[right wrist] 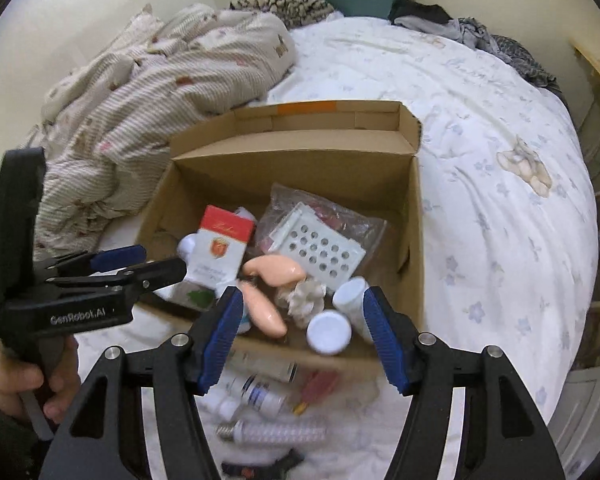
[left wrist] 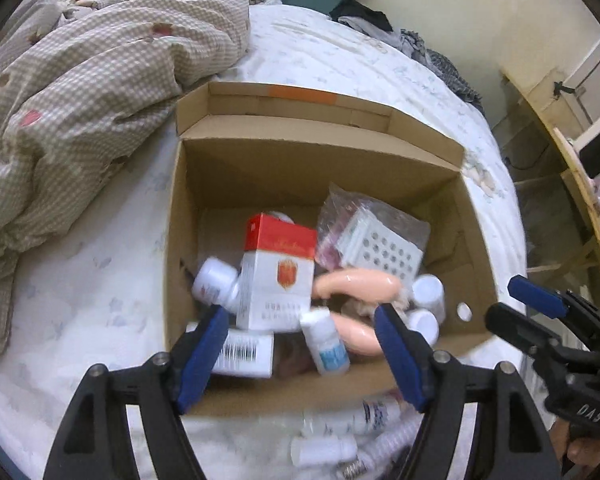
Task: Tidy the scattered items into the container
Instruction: 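Carry the ribbon flower and pill bottle into the box, open both grippers, then grasp a white pill bottle with the right gripper while left grasps the LED corn bulb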
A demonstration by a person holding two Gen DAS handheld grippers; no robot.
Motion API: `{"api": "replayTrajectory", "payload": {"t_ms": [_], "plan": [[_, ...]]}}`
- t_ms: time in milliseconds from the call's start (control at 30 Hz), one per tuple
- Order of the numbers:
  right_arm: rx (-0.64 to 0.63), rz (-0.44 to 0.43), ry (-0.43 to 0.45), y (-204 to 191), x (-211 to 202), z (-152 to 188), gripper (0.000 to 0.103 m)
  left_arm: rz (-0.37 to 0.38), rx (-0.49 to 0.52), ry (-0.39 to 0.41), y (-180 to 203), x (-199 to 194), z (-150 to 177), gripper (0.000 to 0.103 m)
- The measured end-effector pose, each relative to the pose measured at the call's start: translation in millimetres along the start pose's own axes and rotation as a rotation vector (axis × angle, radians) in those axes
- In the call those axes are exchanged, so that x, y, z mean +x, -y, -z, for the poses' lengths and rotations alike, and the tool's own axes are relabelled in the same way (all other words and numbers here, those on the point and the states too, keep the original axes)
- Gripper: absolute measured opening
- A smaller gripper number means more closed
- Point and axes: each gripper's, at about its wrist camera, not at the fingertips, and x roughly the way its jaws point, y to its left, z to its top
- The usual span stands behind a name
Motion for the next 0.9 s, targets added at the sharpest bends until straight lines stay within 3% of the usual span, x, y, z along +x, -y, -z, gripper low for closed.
{"api": "replayTrajectory", "payload": {"t_ms": [433,667,900], "plan": [[0.091,-0.078,0.010,-8.3,-62.9,77.5,0.067,0.005,0.121,0.000,22.2,-58.2,57.3,0.076],[0.149,-0.123,-0.047,-14.3,-55.5,112.5,0.068,0.023,0.142,-0.010,23.6,-52.4,82.8,0.076],[0.153,-0.121,-0.125,-19.1,-34.4,151.2,0.068,0.074,0.054,-0.021,5.1,-49.5,86.0,0.076]]}}
